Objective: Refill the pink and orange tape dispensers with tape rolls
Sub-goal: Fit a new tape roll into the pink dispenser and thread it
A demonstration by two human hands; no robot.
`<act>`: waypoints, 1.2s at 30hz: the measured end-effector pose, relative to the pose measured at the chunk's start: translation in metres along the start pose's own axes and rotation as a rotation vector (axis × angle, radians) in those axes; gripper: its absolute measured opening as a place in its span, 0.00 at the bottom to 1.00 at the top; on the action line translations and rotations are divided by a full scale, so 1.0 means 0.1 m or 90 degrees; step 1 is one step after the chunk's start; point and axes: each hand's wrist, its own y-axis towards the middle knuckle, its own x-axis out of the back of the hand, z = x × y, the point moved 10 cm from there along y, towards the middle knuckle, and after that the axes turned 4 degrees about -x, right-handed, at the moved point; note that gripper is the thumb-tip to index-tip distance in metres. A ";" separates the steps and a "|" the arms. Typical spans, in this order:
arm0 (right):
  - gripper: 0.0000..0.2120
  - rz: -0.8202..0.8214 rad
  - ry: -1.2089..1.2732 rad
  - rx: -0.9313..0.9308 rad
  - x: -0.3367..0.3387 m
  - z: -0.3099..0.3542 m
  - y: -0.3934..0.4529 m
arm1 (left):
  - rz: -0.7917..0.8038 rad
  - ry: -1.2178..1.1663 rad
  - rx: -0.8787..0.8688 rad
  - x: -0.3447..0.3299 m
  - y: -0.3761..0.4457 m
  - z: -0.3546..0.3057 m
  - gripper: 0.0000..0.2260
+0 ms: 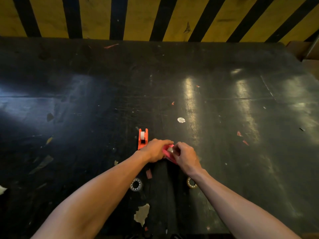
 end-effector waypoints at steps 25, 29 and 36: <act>0.10 -0.002 0.133 -0.294 0.06 -0.30 -0.02 | -0.025 -0.051 -0.047 0.03 -0.01 -0.09 0.20; 0.13 0.014 0.153 -0.298 0.06 -0.30 -0.02 | -0.038 -0.027 -0.041 0.04 0.00 -0.14 0.14; 0.16 0.051 0.123 -0.333 0.15 -0.54 -0.08 | -0.044 0.015 -0.032 0.05 0.02 -0.14 0.15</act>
